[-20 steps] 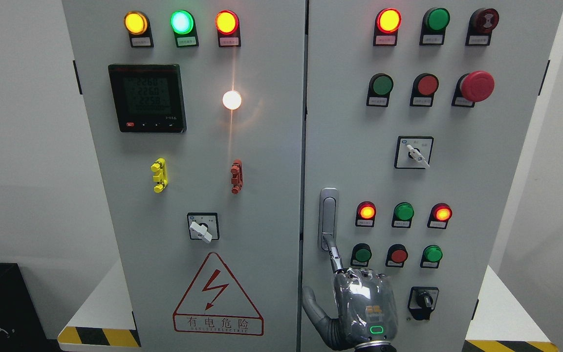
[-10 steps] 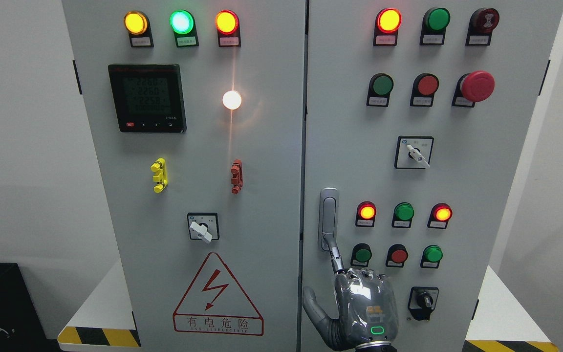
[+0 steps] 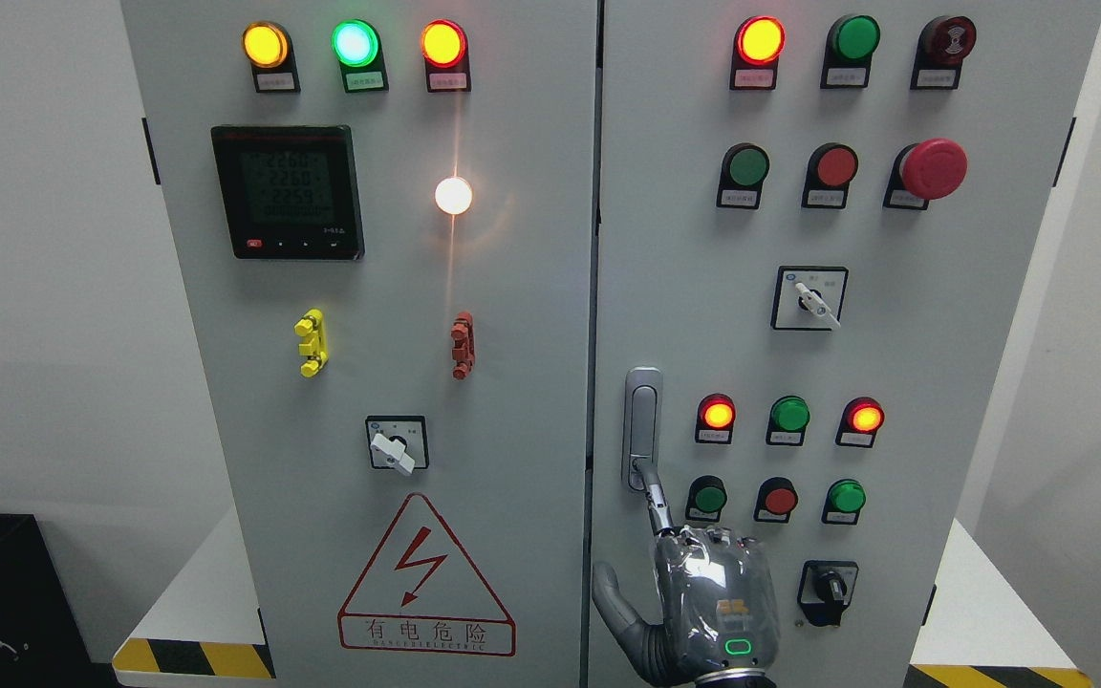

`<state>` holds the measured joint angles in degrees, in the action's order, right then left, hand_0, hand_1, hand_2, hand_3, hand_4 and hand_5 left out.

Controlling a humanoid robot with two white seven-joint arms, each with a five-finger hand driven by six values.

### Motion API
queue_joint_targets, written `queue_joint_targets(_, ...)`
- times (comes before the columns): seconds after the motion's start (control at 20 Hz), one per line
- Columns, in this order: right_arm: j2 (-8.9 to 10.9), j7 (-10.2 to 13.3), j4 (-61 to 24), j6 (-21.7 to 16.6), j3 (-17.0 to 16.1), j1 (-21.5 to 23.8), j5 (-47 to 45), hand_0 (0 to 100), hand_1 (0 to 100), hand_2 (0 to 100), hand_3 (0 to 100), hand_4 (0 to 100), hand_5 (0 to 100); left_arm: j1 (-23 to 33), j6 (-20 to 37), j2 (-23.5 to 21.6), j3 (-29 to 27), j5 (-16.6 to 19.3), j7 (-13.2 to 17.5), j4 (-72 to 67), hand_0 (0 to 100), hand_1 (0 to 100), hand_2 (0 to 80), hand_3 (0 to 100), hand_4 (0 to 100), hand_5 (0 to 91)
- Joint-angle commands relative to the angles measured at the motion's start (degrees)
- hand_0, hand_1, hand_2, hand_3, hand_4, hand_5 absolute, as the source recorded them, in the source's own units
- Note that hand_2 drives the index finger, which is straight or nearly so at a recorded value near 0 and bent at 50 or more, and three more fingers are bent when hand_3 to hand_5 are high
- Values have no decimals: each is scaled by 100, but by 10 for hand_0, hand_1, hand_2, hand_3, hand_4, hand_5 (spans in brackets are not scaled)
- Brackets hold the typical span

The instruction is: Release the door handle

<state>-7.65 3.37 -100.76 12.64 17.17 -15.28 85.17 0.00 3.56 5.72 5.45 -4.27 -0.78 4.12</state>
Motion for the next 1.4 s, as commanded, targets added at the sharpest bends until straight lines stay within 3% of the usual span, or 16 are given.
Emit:
queue_joint_targets(0.0,-8,6,144,-7,5,8,0,448,241,67,1000,998,1000,97,5,0,0,-4,-1,1,120,556,0,0,0,0)
queue_joint_targets(1.35,-8,6,144,-7,5,87,8,442,241,69,1000,1000,1000,97,5,0,0,5,-1,1,120,556,0,0,0,0)
